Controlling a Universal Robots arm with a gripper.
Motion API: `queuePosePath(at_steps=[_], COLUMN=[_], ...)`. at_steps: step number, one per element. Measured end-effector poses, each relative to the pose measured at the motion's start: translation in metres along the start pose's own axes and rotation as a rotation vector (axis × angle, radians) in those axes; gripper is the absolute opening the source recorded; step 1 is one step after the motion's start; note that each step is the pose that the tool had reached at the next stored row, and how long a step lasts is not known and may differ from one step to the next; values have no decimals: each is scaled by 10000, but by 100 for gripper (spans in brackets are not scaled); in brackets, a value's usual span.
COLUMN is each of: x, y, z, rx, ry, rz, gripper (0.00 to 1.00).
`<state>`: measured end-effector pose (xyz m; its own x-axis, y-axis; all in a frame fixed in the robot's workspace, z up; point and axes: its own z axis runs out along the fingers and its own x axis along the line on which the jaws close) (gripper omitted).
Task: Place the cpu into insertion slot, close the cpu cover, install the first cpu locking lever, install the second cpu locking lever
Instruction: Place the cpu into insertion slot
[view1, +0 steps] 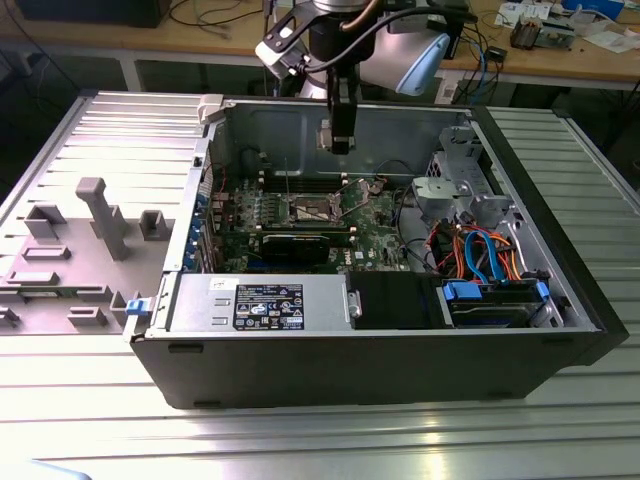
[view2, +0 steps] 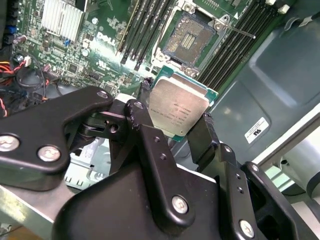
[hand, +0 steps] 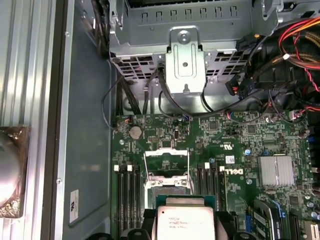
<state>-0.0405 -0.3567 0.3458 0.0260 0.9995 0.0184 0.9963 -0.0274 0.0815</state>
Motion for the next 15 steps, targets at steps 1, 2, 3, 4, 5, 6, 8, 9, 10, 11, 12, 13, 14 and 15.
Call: queuePosePath(at_steps=[1,2,3,4,5,6,8,9,10,11,12,13,14,15], x=[0,-1,-1,-2,-2,-2,-3,-3,-4,-4,-4,-4,-4,-4], y=[-6,-13,-18,-22,-27,-32,-39,-42,-44,-46,-46,-47,-46,-46], z=[14,30,44,56,69,90,118,130,141,153,156,157,157,159], rx=[2,3,3,4,6,7,13,18,27,48,59,60,61,60], ry=[-1,-1,0,-1,0,1,-1,1,0,-2,-3,-4,-4,-2], rz=[-2,-2,-2,-2,-2,-3,-3,-3,-3,-1,-1,0,-1,-2], gripper=[55,55,55,55,55,55,55,55,55,55,55,55,55,55])
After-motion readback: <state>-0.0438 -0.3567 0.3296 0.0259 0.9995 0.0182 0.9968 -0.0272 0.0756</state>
